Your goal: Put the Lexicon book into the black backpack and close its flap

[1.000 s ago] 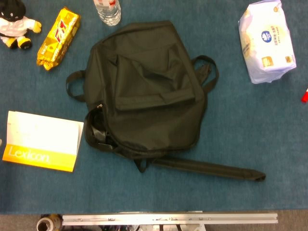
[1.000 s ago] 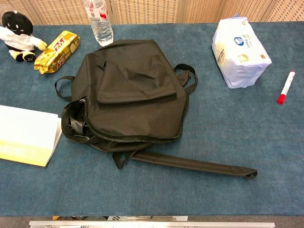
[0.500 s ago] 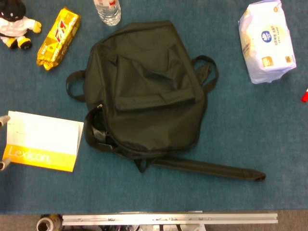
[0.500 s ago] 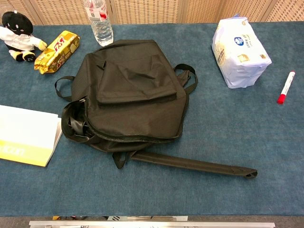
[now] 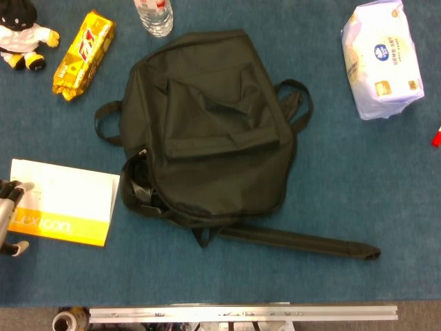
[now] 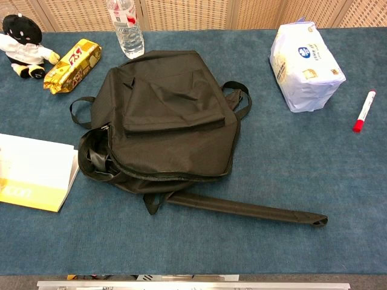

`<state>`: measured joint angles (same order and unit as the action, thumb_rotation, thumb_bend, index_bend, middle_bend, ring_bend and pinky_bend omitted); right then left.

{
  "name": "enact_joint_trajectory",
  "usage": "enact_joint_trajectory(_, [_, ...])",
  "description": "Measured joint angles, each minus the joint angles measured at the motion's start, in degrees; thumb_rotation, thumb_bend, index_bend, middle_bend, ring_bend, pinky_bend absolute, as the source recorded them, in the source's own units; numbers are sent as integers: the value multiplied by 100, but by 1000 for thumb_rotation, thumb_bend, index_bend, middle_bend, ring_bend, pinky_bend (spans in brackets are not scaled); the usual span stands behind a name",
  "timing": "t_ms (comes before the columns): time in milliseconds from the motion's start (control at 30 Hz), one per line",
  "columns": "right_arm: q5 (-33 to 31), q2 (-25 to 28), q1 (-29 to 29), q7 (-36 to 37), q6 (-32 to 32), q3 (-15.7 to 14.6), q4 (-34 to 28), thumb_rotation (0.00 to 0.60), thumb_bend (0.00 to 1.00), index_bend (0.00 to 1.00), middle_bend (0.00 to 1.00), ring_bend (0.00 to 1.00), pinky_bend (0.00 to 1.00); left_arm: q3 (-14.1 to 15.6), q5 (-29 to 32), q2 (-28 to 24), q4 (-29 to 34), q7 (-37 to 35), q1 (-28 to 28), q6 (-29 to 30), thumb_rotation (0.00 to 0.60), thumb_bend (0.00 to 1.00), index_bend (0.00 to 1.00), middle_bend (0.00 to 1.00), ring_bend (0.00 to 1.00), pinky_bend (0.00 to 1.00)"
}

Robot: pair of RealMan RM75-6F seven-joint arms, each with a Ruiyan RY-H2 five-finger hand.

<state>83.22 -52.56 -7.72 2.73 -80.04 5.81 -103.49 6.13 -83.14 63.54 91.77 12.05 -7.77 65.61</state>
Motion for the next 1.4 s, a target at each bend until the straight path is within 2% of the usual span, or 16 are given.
enact_joint_trajectory(433, [53, -44, 16, -27, -12, -59, -3, 600, 58, 204, 289, 157, 302, 85, -141, 528, -483, -134, -127, -187, 600, 113, 140, 174, 144, 193])
enact_joint_trajectory(1400, [94, 59, 184, 156, -213, -122, 28, 600, 59, 204, 289, 157, 302, 43, 22, 997, -873, -169, -223, -221, 600, 113, 139, 174, 142, 193])
